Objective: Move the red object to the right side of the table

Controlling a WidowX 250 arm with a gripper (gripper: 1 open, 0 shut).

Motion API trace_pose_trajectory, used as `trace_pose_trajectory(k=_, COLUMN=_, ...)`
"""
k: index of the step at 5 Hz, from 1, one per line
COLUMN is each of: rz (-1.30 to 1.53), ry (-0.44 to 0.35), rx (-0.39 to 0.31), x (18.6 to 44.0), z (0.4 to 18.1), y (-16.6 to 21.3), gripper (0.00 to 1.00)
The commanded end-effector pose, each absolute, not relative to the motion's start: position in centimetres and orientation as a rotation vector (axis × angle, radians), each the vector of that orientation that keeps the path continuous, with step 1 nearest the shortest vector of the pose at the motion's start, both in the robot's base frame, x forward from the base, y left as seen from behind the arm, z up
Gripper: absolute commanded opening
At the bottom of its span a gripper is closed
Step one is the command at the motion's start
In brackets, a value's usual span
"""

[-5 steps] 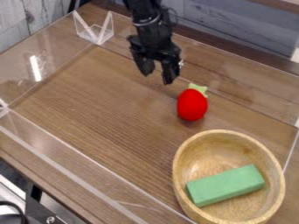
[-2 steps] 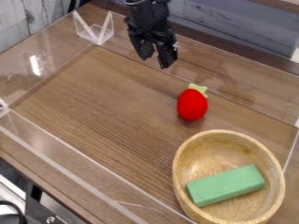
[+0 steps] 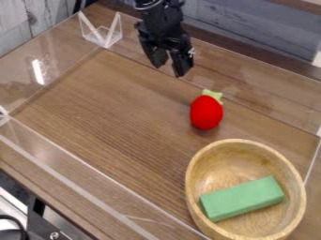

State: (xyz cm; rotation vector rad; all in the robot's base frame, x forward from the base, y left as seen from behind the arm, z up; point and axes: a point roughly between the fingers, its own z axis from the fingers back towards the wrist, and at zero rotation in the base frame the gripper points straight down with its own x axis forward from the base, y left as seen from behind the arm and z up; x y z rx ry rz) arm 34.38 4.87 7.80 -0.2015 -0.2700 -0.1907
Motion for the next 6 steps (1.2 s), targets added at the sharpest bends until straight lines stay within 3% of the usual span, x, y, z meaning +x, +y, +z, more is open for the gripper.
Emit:
trace_pose_trajectory(k=1, rz=-0.172, ry=-0.339, rx=-0.166, x=35.4, z=10.4, y=6.4, gripper=1.00)
trace_pose_trajectory(k=3, rz=-0.184, ry=-0.354, rx=-0.139, x=34.2, z=12.3, y=10.8, gripper=1.00)
trace_pose_trajectory(k=5, rz=-0.206, ry=-0.347, rx=-0.156, x=32.9, z=12.7, y=11.7, gripper=1.00)
trace_pose_trajectory(k=6, rz=-0.170, ry=-0.344, rx=-0.163, x=32.9, z=11.6, y=12.4, gripper=1.00)
